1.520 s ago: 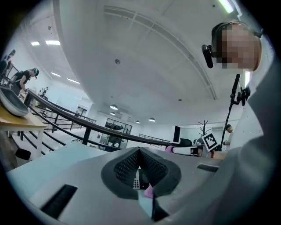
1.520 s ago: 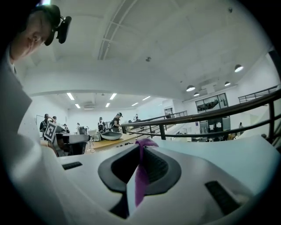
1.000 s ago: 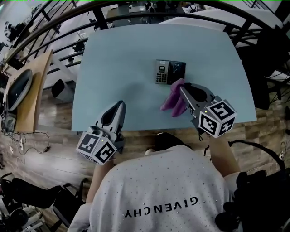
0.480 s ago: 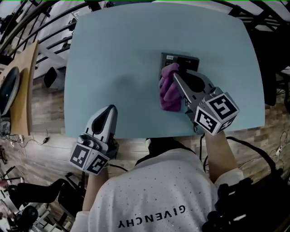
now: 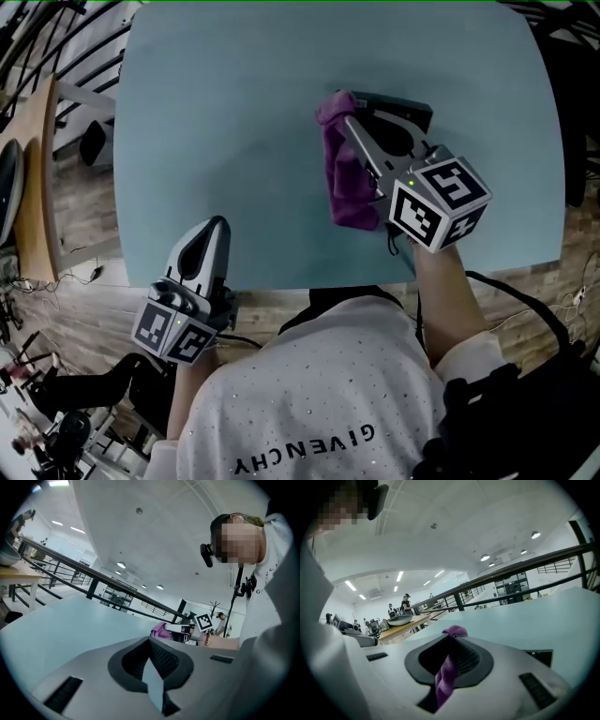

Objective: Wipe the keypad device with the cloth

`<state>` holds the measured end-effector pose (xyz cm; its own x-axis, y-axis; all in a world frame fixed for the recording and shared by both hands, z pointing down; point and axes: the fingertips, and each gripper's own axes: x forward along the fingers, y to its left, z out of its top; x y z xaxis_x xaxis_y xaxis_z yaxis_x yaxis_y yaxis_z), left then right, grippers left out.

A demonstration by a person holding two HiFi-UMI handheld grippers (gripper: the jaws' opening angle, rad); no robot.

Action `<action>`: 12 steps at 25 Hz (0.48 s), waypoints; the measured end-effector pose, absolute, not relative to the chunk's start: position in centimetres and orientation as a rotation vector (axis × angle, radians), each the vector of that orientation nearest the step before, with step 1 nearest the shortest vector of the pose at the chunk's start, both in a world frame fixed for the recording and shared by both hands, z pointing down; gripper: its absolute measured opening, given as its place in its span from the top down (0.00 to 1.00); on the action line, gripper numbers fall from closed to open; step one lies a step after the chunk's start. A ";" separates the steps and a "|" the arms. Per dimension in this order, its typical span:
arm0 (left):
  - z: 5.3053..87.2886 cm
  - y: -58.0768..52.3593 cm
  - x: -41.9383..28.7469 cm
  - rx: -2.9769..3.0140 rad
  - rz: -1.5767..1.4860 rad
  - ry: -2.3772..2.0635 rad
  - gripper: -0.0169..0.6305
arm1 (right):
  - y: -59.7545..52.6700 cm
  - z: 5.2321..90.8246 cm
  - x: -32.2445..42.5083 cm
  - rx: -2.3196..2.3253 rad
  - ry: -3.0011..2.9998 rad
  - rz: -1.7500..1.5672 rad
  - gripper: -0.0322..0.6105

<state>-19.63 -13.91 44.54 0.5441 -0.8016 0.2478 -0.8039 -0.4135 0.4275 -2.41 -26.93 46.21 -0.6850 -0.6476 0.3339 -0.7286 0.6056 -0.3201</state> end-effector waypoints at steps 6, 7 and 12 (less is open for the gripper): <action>46.2 -15.1 -19.9 2.272 0.000 -1.281 0.97 | -28.0 48.5 -1.4 1.205 -2.581 0.616 0.91; 46.2 -15.6 -19.9 2.273 -0.002 -1.279 0.97 | -28.3 48.5 -1.1 1.213 -2.574 0.606 0.91; 45.8 -16.3 -19.6 2.291 -0.001 -1.244 0.97 | -29.0 48.5 0.6 1.276 -2.527 0.589 0.91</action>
<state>-19.58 -16.28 45.75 0.5761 -0.7806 0.2426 -0.7802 -0.4365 0.4480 0.55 -28.97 48.54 -0.5855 -0.7092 0.3928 -0.8098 0.5348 -0.2414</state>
